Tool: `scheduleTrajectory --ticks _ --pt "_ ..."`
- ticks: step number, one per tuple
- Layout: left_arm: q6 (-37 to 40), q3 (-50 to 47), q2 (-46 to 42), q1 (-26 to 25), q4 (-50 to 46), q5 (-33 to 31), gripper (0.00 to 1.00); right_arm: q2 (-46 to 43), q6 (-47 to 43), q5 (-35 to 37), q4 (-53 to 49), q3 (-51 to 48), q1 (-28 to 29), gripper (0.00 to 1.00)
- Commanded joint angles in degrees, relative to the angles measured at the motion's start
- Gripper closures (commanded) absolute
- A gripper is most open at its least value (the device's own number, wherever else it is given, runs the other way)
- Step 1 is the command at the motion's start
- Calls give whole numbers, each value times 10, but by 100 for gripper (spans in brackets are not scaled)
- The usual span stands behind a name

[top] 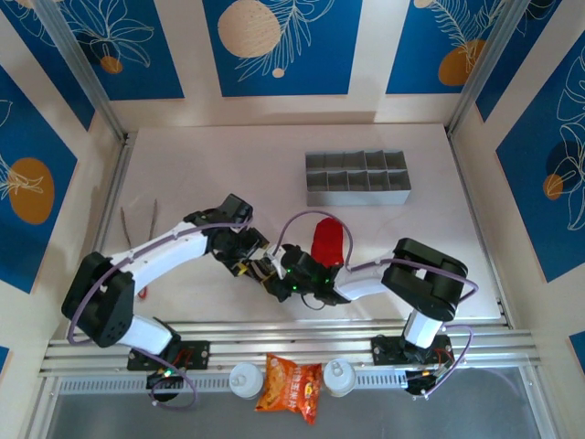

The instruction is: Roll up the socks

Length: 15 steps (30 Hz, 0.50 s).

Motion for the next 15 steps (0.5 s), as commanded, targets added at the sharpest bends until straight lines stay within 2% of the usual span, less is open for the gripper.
scheduleTrajectory --ticks 1,7,15 --pt "22 -32 -30 4 -6 3 30 50 47 -44 -135 -44 -25 100" --pt "42 -62 -38 0 9 21 43 64 81 -104 -105 -59 -65 100" --pt "49 -68 15 -13 75 30 44 93 120 -172 -70 -67 -101 100"
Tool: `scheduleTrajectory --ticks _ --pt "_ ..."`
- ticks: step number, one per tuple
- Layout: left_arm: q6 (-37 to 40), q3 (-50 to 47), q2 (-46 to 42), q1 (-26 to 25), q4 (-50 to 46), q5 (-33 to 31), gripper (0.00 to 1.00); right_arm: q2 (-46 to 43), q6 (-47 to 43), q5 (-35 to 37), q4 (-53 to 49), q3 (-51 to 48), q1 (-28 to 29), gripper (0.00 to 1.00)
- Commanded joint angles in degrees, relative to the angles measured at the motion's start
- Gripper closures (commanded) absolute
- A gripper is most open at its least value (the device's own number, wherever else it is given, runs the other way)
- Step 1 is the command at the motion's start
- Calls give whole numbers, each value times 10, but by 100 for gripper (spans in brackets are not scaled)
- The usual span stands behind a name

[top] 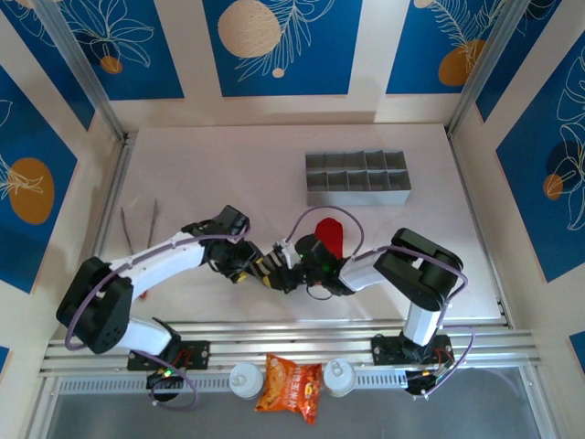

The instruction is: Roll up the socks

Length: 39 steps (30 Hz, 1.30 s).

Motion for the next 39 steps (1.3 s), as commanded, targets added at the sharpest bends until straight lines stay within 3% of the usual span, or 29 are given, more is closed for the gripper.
scheduleTrajectory --ticks 1,8,12,14,19,22,31,39 --pt "15 2 36 -12 30 12 44 58 33 7 -160 -42 -16 100" --pt "29 19 96 -37 28 1 47 67 47 -9 -161 -40 -36 100" --pt "37 46 134 -50 -12 -17 56 74 44 -20 -175 -27 -47 100" --pt "41 58 154 -53 -42 -23 61 59 33 3 -185 -25 -44 93" --pt "49 76 188 -54 -111 -39 77 -25 -68 76 -224 -11 -7 61" --pt "32 65 187 -41 -120 -43 87 -73 -136 110 -233 -4 12 51" --pt "-17 -6 60 25 -161 -81 91 -124 -330 145 -219 34 50 44" --pt "-41 16 96 -11 -169 -57 93 -157 -308 250 -182 34 142 37"
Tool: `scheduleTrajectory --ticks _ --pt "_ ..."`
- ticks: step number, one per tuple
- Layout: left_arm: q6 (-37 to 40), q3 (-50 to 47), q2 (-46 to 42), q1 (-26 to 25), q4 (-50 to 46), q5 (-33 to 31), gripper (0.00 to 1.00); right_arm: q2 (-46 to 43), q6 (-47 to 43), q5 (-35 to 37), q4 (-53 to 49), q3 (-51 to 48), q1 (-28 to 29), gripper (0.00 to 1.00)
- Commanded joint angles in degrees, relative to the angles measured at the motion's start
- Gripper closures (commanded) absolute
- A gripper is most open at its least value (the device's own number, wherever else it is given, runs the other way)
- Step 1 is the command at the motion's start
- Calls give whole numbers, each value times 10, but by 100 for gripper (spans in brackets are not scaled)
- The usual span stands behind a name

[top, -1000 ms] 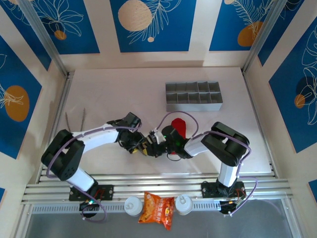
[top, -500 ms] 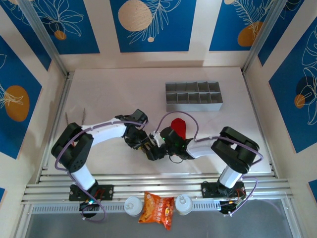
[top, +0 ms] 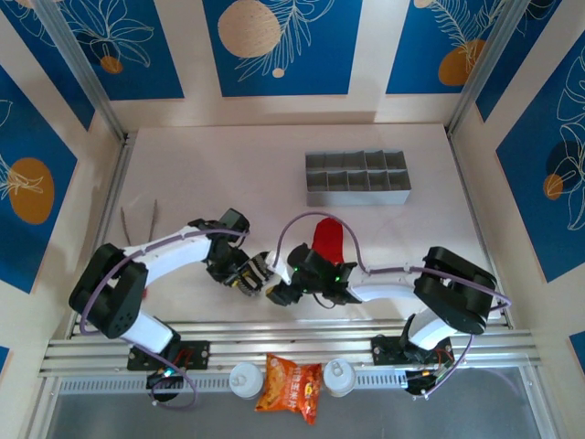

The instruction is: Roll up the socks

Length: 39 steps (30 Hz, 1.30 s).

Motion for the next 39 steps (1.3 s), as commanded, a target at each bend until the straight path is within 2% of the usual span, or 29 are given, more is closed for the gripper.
scheduleTrajectory --ticks 1,5,9,17,27,30,34,35,39 --pt "-31 12 53 -27 -72 -19 93 -11 5 79 31 8 48 34" --pt "-31 84 119 -54 -130 -28 94 10 45 165 37 19 91 32" --pt "-32 125 168 -64 -176 -26 95 34 92 203 50 25 94 32" --pt "-38 151 198 -69 -180 -10 95 71 133 221 42 45 99 35" --pt "-32 169 211 -76 -172 3 94 133 184 239 -23 101 108 40" --pt "-29 169 208 -76 -171 5 95 157 197 239 -52 116 110 50" --pt "-32 165 192 -76 -165 15 93 183 217 243 -100 134 114 71" --pt "-35 163 186 -76 -160 16 90 185 222 241 -108 135 115 77" --pt "-58 142 138 -66 -118 23 63 189 250 223 -130 118 111 99"
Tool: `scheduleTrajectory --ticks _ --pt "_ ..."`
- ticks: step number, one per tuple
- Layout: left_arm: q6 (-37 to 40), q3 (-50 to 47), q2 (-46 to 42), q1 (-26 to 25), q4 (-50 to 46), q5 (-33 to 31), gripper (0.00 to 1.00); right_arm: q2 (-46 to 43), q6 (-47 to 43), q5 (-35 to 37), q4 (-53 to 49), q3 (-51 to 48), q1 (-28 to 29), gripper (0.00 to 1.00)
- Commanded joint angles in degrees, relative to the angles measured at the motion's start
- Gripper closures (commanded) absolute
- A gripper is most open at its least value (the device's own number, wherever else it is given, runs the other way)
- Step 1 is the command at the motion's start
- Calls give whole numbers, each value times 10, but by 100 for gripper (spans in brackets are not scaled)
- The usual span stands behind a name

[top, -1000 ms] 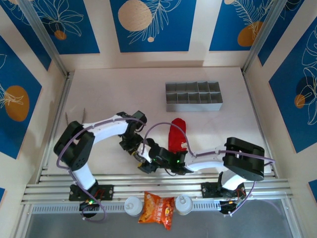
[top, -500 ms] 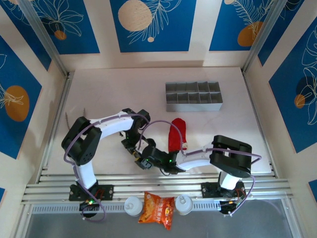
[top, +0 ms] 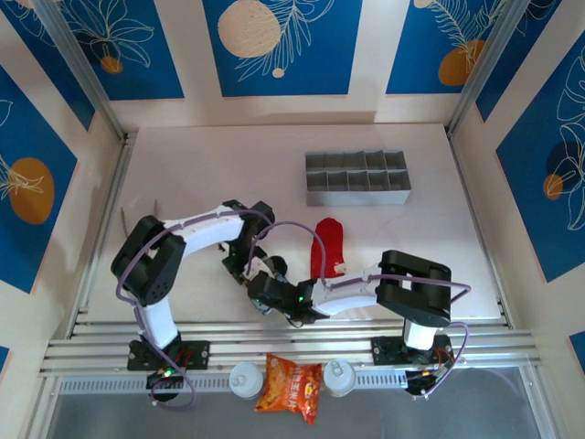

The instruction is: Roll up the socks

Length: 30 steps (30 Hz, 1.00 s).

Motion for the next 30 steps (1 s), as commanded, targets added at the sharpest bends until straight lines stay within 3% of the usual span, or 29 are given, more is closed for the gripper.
scheduleTrajectory --ticks 1,6,10,18,26,30 --pt "-37 -31 -28 -11 39 28 57 48 39 -61 -69 -20 -16 100" --pt "-34 -31 -72 14 73 21 28 36 86 -114 -26 -84 -31 100" --pt "-20 -23 -89 29 92 16 19 31 109 -149 21 -123 -44 100" --pt "21 -36 -147 46 89 -13 20 29 163 -206 89 -191 -75 100" --pt "79 -138 -220 42 150 31 40 30 214 -272 152 -243 -125 100" --pt "81 -171 -223 31 202 52 41 42 212 -320 145 -234 -154 100"
